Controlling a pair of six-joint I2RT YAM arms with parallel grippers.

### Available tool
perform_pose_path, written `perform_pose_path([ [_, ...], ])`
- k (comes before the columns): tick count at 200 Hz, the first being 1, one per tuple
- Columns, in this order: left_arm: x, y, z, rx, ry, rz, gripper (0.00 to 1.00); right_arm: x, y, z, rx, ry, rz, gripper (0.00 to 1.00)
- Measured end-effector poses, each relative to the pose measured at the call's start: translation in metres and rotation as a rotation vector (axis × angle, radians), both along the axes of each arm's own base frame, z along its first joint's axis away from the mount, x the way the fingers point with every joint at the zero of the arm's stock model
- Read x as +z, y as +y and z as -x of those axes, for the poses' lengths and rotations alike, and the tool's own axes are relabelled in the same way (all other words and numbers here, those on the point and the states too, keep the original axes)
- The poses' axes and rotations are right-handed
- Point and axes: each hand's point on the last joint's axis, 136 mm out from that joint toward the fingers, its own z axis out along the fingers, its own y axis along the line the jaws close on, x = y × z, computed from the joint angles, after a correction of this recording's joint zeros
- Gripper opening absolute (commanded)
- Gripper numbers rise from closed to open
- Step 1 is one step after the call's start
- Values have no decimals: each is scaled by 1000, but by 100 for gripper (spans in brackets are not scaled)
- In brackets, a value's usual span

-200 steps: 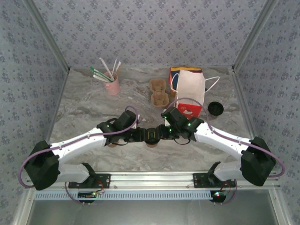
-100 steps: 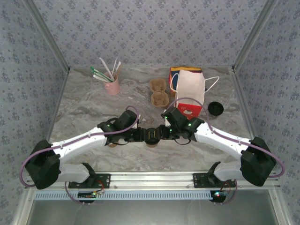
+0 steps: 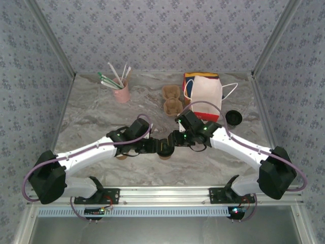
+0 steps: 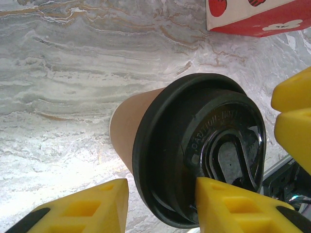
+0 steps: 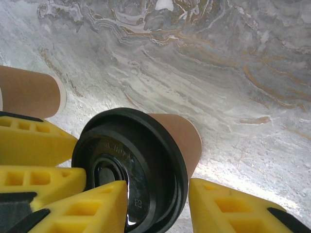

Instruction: Pack the takeout coffee

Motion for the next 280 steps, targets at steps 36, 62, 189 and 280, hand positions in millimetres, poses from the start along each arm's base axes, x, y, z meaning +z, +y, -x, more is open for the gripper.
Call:
perform_pose_path([
  [36,0,0,0,-5,-3,-1,40,-11,5,-3,6,31,14,36],
  [62,0,0,0,-5,-4,-1,40,-10,9,-7,8,31,7,35],
  [189,0,-2,-1,-9,5,-3,39,-15,11,-12,39,16,-13,30],
  [280,0,-3,-1,-9,4,-1,38,-16,11,-12,39,13,-20,29],
])
